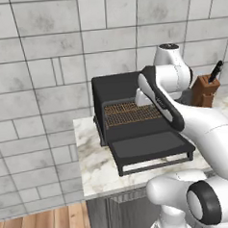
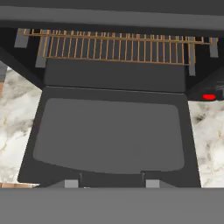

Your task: Pull the toaster oven rack outwards. Pick up the baguette from the plate and place it on the toaster oven rack. Close the toaster oven door fully and set the temperature to the lowest setting.

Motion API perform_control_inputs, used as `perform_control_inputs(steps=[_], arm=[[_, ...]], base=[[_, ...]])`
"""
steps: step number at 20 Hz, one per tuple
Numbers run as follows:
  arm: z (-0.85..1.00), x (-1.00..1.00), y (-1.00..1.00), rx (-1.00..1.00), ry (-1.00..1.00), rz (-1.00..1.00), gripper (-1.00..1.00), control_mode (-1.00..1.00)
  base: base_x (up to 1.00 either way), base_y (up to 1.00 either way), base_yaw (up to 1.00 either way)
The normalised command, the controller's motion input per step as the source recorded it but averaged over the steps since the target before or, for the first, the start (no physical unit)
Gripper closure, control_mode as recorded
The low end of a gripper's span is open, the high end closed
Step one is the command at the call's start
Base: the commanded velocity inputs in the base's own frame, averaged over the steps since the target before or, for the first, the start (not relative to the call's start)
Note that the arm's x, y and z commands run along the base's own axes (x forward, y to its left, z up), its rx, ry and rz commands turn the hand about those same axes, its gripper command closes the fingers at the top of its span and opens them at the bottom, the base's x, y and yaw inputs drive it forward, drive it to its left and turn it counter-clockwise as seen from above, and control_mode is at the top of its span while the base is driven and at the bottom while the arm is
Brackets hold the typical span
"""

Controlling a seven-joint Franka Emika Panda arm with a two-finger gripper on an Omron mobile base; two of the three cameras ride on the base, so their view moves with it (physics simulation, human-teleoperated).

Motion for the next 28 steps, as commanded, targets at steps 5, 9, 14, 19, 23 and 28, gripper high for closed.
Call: perform_control_inputs(steps=[5, 9, 14, 19, 23, 28], arm=[[0.0, -0.53, 0.0, 0.0, -0.02, 0.0, -1.0, -1.0], [0.0, -0.89, 0.0, 0.0, -0.07, 0.0, -1.0, -1.0], [-0.1, -0.51, 0.0, 0.11, -0.01, -0.04, -1.0, -1.0], [-0.35, -0.12, -0.03, 0.1, -0.03, -0.01, -1.0, -1.0], [-0.3, 0.0, -0.17, 0.08, -0.04, -0.02, -1.0, -1.0], [-0.2, 0.0, -0.24, 0.06, -0.03, -0.01, -1.0, -1.0]], base=[[0.0, 0.0, 0.0], [0.0, 0.0, 0.0], [0.0, 0.0, 0.0], [0.0, 0.0, 0.0], [0.0, 0.0, 0.0], [0.0, 0.0, 0.0]])
